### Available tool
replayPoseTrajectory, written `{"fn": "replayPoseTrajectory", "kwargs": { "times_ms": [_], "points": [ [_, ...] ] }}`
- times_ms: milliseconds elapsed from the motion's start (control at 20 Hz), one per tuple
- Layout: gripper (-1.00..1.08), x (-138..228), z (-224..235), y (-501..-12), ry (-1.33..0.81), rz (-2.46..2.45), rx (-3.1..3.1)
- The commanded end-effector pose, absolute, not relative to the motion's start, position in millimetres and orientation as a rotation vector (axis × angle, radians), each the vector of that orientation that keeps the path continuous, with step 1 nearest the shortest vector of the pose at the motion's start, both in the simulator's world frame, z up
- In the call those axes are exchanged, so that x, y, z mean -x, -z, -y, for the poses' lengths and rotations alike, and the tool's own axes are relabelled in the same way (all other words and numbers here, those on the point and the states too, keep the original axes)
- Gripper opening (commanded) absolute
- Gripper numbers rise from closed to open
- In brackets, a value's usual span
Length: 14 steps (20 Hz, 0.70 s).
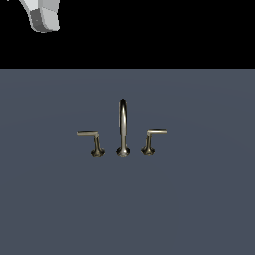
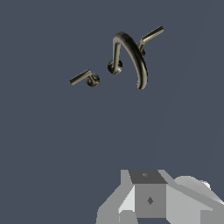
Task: Turn on the faucet by rotating a designated handle.
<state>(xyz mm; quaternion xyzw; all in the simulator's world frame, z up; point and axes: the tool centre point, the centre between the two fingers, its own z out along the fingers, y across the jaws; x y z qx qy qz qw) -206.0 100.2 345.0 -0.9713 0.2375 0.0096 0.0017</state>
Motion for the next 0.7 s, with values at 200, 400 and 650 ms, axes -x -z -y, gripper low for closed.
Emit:
{"fn": "replayPoseTrajectory", "kwargs": {
  "times_ms": [200,400,650],
  "points": [
    [-1.00,183.0,-120.6,-310.4,-0.028,-0.955,2.986],
    [-1.00,167.8,-131.0,-290.0,-0.027,-1.076,2.943],
    [-1.00,148.5,-141.7,-265.8,-0.025,-1.217,2.886]
  ]
}}
